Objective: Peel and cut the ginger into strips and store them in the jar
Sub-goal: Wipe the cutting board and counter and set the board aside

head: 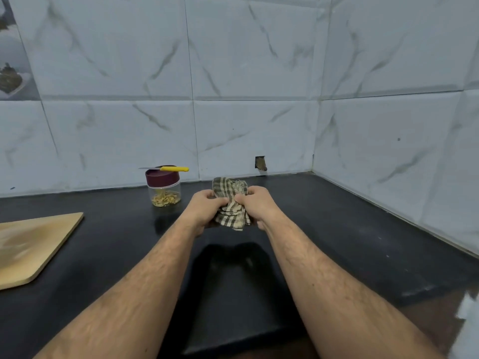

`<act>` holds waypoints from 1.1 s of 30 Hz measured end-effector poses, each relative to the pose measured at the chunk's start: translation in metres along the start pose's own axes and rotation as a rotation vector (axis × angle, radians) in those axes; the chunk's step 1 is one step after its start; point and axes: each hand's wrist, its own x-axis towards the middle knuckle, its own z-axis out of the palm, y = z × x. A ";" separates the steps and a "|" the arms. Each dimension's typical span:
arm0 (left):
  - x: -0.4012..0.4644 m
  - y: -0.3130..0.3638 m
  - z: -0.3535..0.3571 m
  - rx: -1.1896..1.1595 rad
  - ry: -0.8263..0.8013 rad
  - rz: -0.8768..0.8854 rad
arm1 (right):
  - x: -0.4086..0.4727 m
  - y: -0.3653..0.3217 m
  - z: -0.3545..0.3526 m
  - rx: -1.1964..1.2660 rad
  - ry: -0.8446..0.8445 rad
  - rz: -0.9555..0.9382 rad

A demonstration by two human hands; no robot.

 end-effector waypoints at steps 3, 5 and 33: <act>0.048 -0.007 0.000 0.072 0.041 -0.027 | 0.048 0.006 0.003 -0.070 0.030 0.036; 0.081 -0.011 -0.001 0.150 0.080 -0.018 | 0.081 0.011 0.006 -0.157 0.066 0.035; 0.038 -0.016 -0.052 0.841 0.153 0.215 | 0.065 -0.009 0.060 -0.521 0.089 -0.245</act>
